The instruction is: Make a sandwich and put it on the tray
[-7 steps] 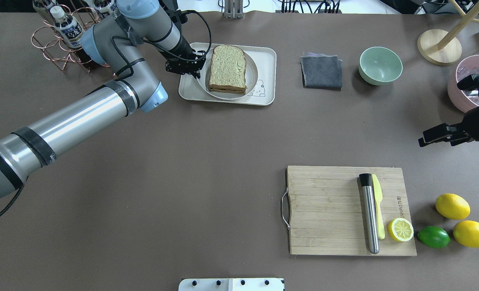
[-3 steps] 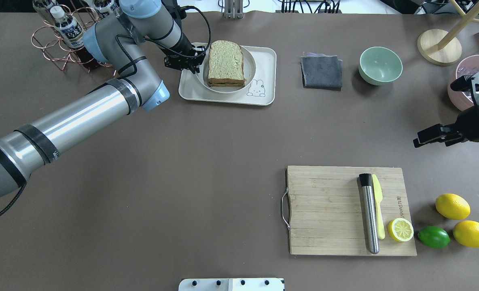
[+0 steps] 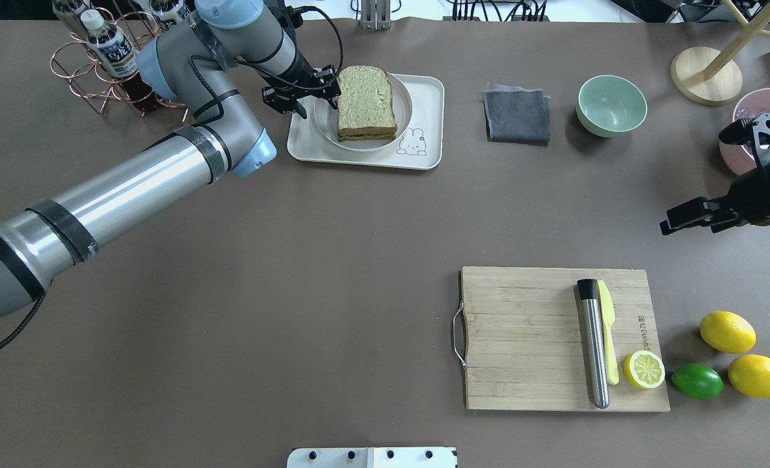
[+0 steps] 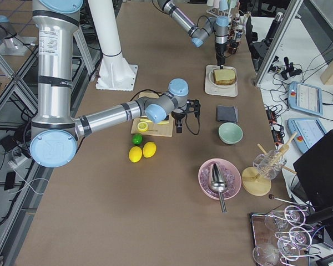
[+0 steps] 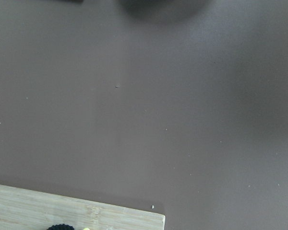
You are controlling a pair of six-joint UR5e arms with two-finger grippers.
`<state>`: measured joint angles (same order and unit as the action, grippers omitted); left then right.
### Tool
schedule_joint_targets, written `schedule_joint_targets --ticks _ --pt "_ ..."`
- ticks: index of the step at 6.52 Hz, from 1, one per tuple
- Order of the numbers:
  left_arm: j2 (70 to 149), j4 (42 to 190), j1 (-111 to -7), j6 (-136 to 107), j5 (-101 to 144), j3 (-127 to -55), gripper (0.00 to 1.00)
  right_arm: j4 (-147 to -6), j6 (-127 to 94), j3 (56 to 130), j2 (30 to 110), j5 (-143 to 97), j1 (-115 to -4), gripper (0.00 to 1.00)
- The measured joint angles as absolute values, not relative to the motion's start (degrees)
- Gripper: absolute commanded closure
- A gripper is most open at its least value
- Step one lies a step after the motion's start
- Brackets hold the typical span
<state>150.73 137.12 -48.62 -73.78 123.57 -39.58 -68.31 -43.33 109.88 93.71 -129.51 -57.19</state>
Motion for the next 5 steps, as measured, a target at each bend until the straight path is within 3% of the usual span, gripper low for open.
schedule_joint_targets --ticks 1,5 --pt "147.47 135.57 -48.95 -73.93 123.97 -45.33 0.03 -68.35 -43.33 109.79 93.53 -129.49 -57.18 0.00" --pt "124.60 116.17 -54.09 -61.31 130.99 -81.43 0.03 -71.61 -41.04 109.16 93.65 -129.39 -60.95 0.00"
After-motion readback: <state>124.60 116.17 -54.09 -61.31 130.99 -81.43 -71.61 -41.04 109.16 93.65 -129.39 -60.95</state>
